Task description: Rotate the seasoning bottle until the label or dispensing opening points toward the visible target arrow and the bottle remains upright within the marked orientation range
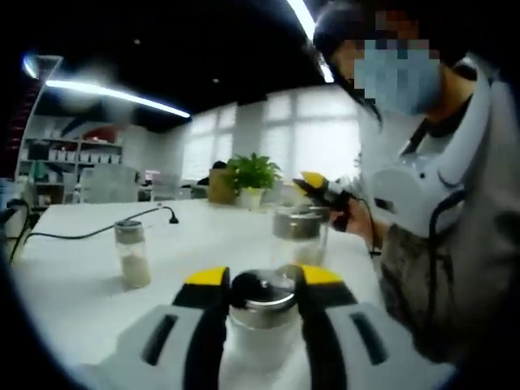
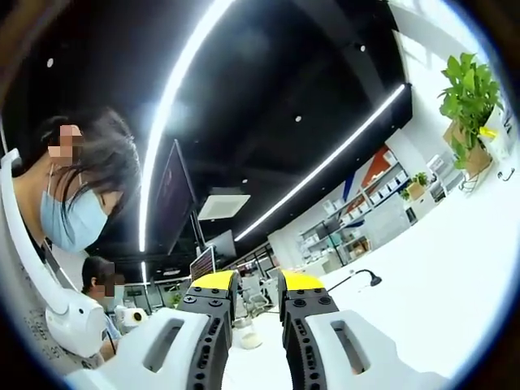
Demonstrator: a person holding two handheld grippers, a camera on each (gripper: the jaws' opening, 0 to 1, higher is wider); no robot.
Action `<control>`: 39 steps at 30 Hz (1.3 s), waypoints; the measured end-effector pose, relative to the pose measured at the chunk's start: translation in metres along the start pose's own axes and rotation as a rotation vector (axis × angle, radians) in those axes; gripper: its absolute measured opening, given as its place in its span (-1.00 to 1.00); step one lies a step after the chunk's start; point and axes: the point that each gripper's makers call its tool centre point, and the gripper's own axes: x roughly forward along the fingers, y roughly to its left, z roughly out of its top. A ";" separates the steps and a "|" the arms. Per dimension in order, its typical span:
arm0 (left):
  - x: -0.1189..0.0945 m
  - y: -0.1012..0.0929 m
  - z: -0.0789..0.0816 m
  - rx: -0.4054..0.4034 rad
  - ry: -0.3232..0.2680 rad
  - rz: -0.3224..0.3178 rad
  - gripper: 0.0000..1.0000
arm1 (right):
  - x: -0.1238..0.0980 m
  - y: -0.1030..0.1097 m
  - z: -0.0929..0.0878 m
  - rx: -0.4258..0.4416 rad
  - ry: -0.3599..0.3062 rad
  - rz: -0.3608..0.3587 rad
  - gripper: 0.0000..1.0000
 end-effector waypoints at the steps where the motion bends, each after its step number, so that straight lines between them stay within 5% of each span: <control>1: 0.001 0.000 0.000 0.002 0.000 -0.003 -0.31 | 0.000 0.000 -0.001 -0.001 0.002 -0.003 -0.62; 26: 0.005 -0.006 -0.002 -0.023 0.053 -0.199 -0.30 | 0.008 0.001 -0.010 0.002 0.028 0.004 -0.58; 28: 0.004 -0.005 -0.014 0.087 0.161 -0.179 -0.29 | 0.008 -0.001 -0.010 -0.011 0.037 -0.005 -0.57; 30: 0.006 -0.001 -0.015 0.134 0.179 -0.134 -0.19 | 0.009 0.000 -0.009 -0.014 0.040 -0.005 -0.56; 34: 0.003 0.003 -0.003 0.065 0.103 -0.073 -0.13 | 0.011 -0.001 -0.008 -0.014 0.032 -0.010 -0.56; 39: -0.006 -0.002 0.012 0.060 0.083 -0.027 -0.12 | 0.016 0.001 -0.010 -0.004 0.044 -0.019 -0.56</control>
